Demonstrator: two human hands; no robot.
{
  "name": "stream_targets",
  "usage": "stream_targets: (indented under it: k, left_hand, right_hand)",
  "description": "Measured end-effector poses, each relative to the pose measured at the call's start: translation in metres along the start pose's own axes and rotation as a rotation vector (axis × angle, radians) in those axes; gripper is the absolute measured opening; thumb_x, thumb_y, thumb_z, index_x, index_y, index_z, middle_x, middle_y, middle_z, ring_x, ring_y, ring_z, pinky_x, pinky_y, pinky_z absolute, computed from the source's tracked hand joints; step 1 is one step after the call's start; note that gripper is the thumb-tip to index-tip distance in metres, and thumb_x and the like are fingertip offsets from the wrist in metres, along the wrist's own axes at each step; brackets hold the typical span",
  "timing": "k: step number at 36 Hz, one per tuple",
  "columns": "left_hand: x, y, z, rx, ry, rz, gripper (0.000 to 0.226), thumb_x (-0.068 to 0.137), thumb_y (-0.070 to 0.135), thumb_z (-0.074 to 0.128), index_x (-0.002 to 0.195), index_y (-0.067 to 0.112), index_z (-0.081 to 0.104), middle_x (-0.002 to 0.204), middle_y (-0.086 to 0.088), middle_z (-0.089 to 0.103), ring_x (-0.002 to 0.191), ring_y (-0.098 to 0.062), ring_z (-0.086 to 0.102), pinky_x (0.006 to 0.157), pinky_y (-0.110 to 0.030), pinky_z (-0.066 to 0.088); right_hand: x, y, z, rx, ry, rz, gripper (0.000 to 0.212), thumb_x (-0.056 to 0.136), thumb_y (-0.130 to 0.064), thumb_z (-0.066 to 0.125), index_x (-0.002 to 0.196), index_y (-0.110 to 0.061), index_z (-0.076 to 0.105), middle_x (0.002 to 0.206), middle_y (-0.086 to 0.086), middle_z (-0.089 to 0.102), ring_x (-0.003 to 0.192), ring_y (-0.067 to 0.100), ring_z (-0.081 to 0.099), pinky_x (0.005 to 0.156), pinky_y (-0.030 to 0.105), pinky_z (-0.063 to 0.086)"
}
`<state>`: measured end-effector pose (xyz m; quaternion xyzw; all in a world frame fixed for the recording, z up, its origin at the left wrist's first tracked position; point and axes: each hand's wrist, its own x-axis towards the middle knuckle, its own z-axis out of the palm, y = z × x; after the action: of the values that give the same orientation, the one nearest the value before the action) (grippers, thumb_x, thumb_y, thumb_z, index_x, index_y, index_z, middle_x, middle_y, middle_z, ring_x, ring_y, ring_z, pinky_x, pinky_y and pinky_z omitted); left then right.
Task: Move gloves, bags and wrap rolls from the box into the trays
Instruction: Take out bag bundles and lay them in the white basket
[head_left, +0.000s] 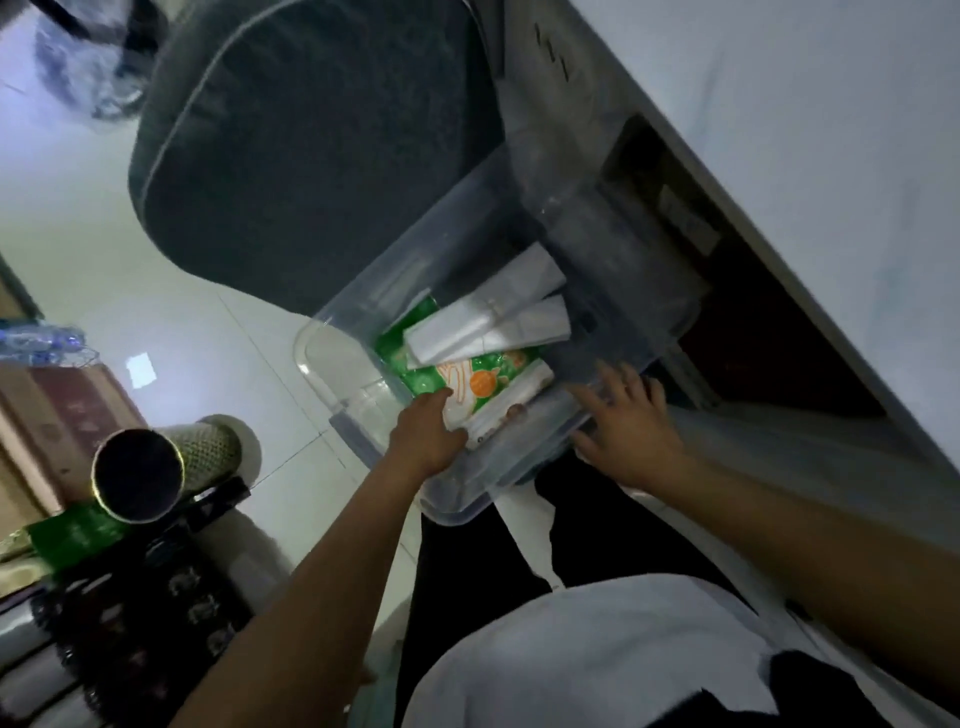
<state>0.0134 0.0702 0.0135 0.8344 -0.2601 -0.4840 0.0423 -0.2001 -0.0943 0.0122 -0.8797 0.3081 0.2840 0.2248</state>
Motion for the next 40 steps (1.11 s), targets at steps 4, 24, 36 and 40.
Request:
stream_targets:
  k: [4, 24, 36, 40]
  left_hand:
    - [0.057, -0.013, -0.003, 0.026, 0.007, -0.002, 0.060, 0.087, 0.021, 0.063, 0.143, 0.014, 0.046, 0.143, -0.017, 0.050, 0.127, -0.036, 0.049, 0.102, -0.041, 0.044]
    - [0.213, -0.015, 0.010, 0.453, -0.009, 0.106, 0.085, 0.091, 0.027, 0.062, 0.158, 0.026, 0.009, 0.165, -0.010, 0.010, 0.150, -0.034, 0.013, 0.115, -0.045, 0.029]
    - [0.224, -0.012, 0.005, 0.589, 0.052, 0.133, 0.090, 0.082, 0.026, 0.075, 0.154, 0.028, 0.020, 0.139, -0.022, 0.045, 0.128, -0.036, 0.046, 0.087, -0.042, 0.050]
    - [0.207, -0.008, 0.012, 0.546, 0.051, 0.127, 0.084, 0.085, 0.021, 0.072, 0.153, 0.028, 0.023, 0.130, -0.019, 0.050, 0.119, -0.033, 0.052, 0.083, -0.041, 0.050]
  right_hand:
    - [0.000, 0.007, 0.015, 0.013, 0.018, 0.087, 0.065, 0.091, -0.061, 0.043, 0.149, -0.034, 0.033, 0.163, 0.006, 0.015, 0.148, 0.028, 0.006, 0.111, 0.062, 0.018]
    - [0.017, -0.024, 0.081, 0.168, 0.403, 0.313, 0.066, 0.095, -0.055, 0.034, 0.156, -0.035, 0.016, 0.166, 0.004, 0.000, 0.152, 0.031, -0.004, 0.113, 0.063, 0.014]
    - [0.026, -0.032, 0.086, 0.219, 0.446, 0.365, 0.070, 0.091, -0.050, 0.039, 0.156, -0.035, 0.016, 0.166, 0.008, 0.001, 0.151, 0.034, -0.007, 0.112, 0.063, 0.016]
    - [0.026, -0.033, 0.083, 0.243, 0.414, 0.373, 0.070, 0.090, -0.050, 0.039, 0.156, -0.035, 0.017, 0.166, 0.009, 0.001, 0.151, 0.034, -0.008, 0.112, 0.064, 0.019]
